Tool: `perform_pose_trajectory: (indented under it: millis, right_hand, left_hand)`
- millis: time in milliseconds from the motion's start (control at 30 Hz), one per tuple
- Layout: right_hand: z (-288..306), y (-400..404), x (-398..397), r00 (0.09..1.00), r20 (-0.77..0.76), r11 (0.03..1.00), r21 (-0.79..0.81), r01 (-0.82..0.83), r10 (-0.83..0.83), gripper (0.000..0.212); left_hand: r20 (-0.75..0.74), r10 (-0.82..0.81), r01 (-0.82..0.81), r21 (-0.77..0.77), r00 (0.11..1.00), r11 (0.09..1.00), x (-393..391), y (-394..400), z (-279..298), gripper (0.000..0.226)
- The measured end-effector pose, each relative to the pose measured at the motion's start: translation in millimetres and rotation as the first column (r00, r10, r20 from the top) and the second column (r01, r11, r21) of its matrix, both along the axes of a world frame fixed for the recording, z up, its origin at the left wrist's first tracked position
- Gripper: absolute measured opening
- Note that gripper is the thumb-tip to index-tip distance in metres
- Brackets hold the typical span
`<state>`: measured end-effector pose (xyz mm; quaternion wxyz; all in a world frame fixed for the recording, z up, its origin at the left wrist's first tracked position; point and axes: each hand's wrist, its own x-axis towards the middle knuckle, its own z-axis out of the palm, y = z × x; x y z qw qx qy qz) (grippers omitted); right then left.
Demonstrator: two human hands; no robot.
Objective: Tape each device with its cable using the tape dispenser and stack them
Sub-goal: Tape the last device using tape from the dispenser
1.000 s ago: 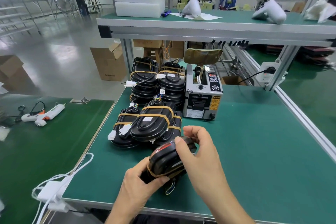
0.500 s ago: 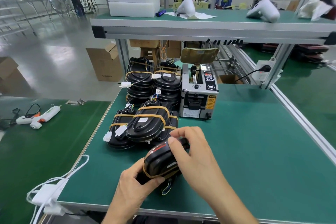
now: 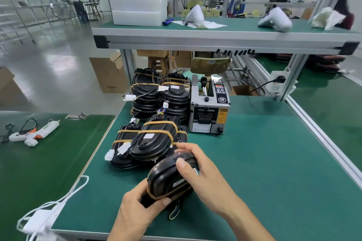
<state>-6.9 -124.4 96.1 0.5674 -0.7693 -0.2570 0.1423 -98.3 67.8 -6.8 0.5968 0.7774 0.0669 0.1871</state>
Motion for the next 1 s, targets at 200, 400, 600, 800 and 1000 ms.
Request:
perform_pose_trajectory:
  millis: [200, 400, 600, 800, 1000]
  right_hand:
    - [2.4, 5.3, 2.4, 1.0, -0.009, 0.997, 0.076, 0.009, -0.008, 0.043]
    - [23.8, 0.6, 6.5, 0.917, 0.397, 0.986, -0.162, 0.041, 0.027, 0.043]
    - [18.0, 13.9, -1.0, 0.662, 0.711, 0.893, -0.429, 0.14, 0.238, 0.062]
    - [-1.0, 32.5, -18.2, 0.55, 0.776, 0.86, -0.474, 0.189, 0.307, 0.061]
    - [2.9, 27.2, -14.5, 0.652, 0.733, 0.961, -0.275, 0.026, 0.192, 0.054]
  left_hand:
    - [0.007, -0.03, 0.03, 0.034, 1.0, 0.999, 0.4, -4.0, 1.5, 0.064]
    - [0.034, -0.051, 0.049, 0.045, 0.998, 0.998, 1.1, -1.7, 4.0, 0.086]
    - [0.03, -0.06, 0.058, 0.061, 0.998, 0.996, -2.9, 1.6, -3.7, 0.095]
    - [-0.021, 0.004, -0.001, 0.148, 1.0, 0.989, -2.6, 1.3, -9.1, 0.077]
    - [-0.019, -0.024, 0.027, 0.125, 1.0, 0.992, 0.8, 1.9, -7.1, 0.069]
